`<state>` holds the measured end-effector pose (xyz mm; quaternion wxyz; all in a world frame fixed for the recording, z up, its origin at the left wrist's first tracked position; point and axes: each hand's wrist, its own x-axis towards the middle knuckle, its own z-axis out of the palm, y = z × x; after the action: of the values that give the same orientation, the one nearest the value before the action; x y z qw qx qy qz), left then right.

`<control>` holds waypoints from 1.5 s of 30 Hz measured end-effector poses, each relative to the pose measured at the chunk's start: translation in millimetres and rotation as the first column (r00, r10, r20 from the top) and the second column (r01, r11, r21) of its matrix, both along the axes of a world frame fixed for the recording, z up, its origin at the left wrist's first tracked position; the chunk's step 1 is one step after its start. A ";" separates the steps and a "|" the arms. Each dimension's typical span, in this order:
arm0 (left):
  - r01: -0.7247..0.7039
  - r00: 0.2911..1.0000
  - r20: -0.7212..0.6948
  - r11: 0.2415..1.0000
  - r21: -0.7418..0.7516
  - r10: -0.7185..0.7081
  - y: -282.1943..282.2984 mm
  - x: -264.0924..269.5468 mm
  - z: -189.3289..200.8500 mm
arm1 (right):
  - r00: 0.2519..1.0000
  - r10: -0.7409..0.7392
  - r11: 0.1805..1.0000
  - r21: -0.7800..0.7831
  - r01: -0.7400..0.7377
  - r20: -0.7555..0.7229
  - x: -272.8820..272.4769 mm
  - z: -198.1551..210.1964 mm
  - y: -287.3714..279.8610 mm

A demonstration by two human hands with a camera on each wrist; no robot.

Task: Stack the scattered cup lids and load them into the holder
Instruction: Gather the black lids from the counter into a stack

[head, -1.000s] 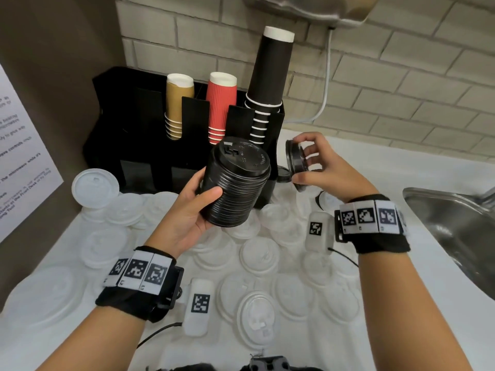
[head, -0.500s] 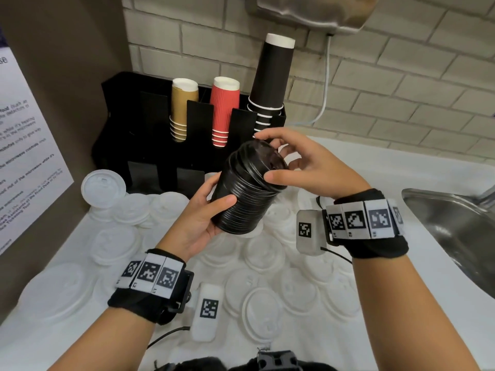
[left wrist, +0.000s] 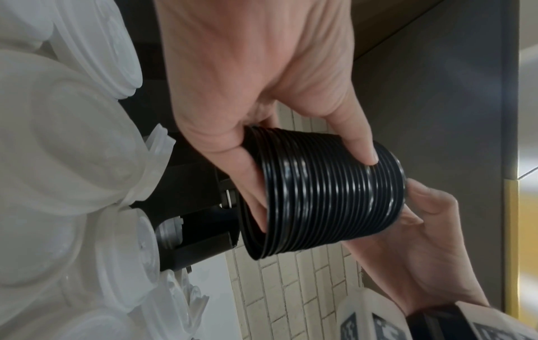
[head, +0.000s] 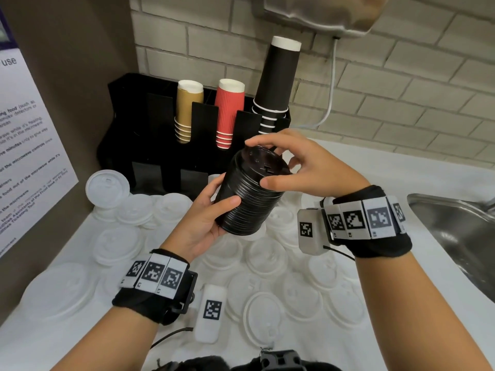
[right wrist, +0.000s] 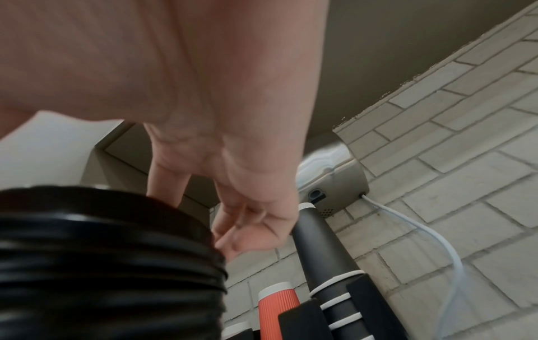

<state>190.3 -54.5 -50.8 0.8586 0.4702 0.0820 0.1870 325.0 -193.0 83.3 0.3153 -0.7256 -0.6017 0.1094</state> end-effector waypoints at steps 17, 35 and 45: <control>-0.119 0.992 0.041 0.992 0.048 0.117 26.9 3.3 10.4 | 0.650 -0.690 0.370 -0.616 0.695 0.319 195.7 -123.2 -34.4; -0.175 0.984 0.043 0.982 0.066 0.173 33.1 0.9 7.0 | 0.695 -0.526 0.317 -0.645 0.695 0.490 204.4 -131.6 -39.7; -0.132 0.989 0.075 0.990 0.048 0.128 22.2 -3.8 4.7 | 0.653 -0.713 0.495 -0.476 0.727 0.255 191.6 -92.7 -33.9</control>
<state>186.5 -32.3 -46.1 0.8343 0.4795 0.0766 0.2612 516.6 -226.9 -9.4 0.1070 -0.9678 -0.1912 0.1235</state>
